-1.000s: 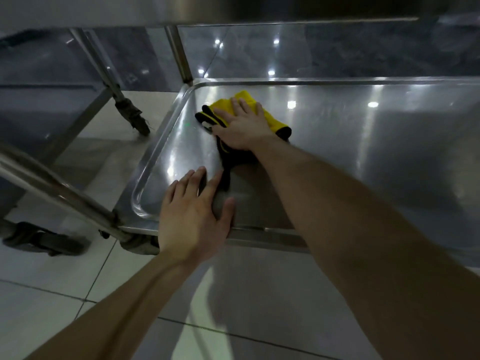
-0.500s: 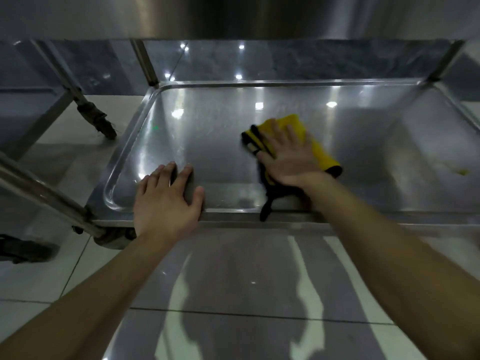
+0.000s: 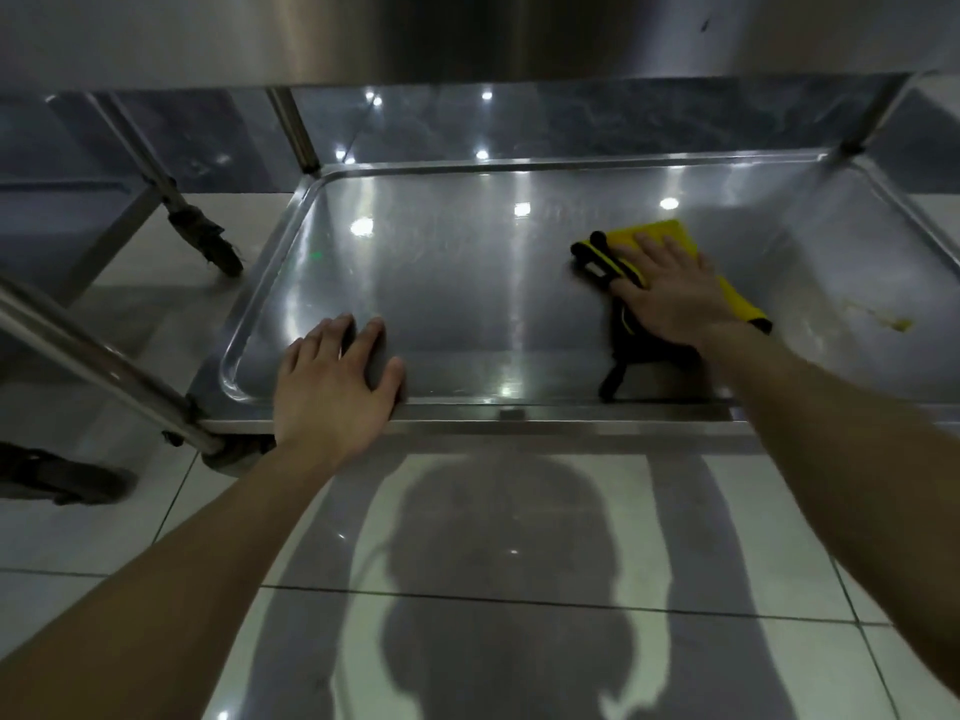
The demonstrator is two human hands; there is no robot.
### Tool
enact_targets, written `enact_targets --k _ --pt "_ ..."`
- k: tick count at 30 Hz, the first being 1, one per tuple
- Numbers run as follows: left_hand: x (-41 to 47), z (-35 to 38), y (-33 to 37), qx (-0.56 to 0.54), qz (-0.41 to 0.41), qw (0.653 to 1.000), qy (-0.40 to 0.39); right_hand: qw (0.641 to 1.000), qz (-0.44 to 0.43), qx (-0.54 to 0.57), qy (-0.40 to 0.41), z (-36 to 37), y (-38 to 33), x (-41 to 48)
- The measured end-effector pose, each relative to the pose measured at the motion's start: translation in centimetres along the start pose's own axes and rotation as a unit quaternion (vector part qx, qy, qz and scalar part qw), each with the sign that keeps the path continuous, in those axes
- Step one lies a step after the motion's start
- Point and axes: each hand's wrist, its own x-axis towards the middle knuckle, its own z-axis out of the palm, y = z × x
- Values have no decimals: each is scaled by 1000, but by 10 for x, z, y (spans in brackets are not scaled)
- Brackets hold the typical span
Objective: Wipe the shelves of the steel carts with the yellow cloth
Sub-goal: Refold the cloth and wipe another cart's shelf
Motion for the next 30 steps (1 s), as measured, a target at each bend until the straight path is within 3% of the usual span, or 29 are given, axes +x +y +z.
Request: enact_targets --k 2,3,7,9,12,16,19,22,24,28,30 --pt "0 -2 2 1 -2 1000 4 999 31 -5 -9 7 -21 -9" --pt "0 -2 1 2 0 1000 6 1000 5 -8 -14 12 -40 -20" --pt "8 -1 -16 -8 1 1000 2 974 -223 -3 -49 28 -96 -86" --pt "12 0 -28 -13 2 1000 -13 956 -284 9 -72 24 -89 -101" --pt "18 -4 -41 -18 4 998 -54 966 -248 0 -75 9 -35 -97" --pt "23 -14 -33 5 -12 997 -80 1000 -7 -6 -8 -4 65 -95" --pt "21 -27 38 -43 1 998 -42 997 67 -33 2 3 70 -94" --pt "14 -25 146 -113 75 991 -21 999 25 -34 -10 5 55 -94" --pt "13 -13 203 -114 111 987 -22 998 -51 -30 -25 -1 62 -98" --pt "13 18 228 -75 140 987 7 975 -214 -18 -59 -17 110 -107" --pt "16 24 225 -87 142 986 9 980 -191 -18 -56 -29 146 -97"
